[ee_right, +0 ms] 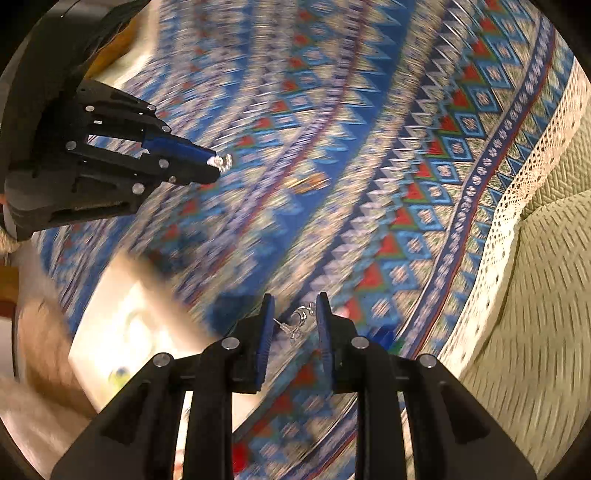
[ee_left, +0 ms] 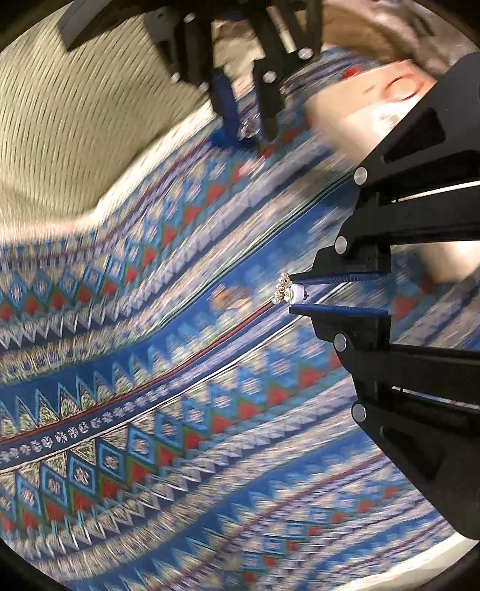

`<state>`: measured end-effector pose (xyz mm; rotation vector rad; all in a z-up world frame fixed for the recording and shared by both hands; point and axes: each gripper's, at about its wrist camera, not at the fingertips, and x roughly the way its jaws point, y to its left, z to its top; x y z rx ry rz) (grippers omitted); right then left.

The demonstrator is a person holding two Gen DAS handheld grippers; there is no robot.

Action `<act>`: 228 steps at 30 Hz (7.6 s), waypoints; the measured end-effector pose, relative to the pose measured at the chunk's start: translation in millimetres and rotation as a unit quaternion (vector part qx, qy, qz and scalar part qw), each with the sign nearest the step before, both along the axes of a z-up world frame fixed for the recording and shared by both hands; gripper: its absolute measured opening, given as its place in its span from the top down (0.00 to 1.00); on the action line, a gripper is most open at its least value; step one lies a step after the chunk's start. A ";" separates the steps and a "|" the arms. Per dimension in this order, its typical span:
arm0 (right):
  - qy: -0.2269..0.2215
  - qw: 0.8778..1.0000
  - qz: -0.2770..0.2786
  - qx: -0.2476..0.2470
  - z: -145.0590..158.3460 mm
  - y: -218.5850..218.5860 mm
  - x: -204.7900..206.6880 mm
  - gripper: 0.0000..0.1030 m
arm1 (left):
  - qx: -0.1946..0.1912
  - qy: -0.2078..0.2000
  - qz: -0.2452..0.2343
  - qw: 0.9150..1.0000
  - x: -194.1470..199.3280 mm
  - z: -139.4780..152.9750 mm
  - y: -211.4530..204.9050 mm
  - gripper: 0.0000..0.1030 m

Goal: Organize jewelry

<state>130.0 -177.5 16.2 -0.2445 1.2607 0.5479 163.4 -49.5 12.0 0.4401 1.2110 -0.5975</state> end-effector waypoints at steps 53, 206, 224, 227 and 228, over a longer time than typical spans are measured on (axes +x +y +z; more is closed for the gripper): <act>0.020 0.993 -0.115 -0.031 -59.2 -54.5 -17.0 0.51 | 0.017 0.006 0.020 1.000 -2.8 -31.0 -13.0 0.26; 0.027 1.000 -0.007 0.011 -16.1 58.9 -142.4 0.82 | -0.027 0.080 -0.043 0.995 -179.0 3.1 28.1 0.90; -0.002 1.000 -0.021 -0.001 -6.5 58.4 -184.7 0.49 | 0.006 0.057 -0.036 0.998 -230.9 3.3 22.4 0.23; -0.004 1.000 -0.029 -0.001 -5.2 55.9 -186.4 0.49 | 0.025 0.048 -0.032 0.998 -232.9 1.4 19.7 0.23; -0.005 1.000 -0.030 -0.001 -5.3 55.7 -186.7 0.49 | 0.029 0.044 -0.029 0.998 -232.8 0.6 19.0 0.23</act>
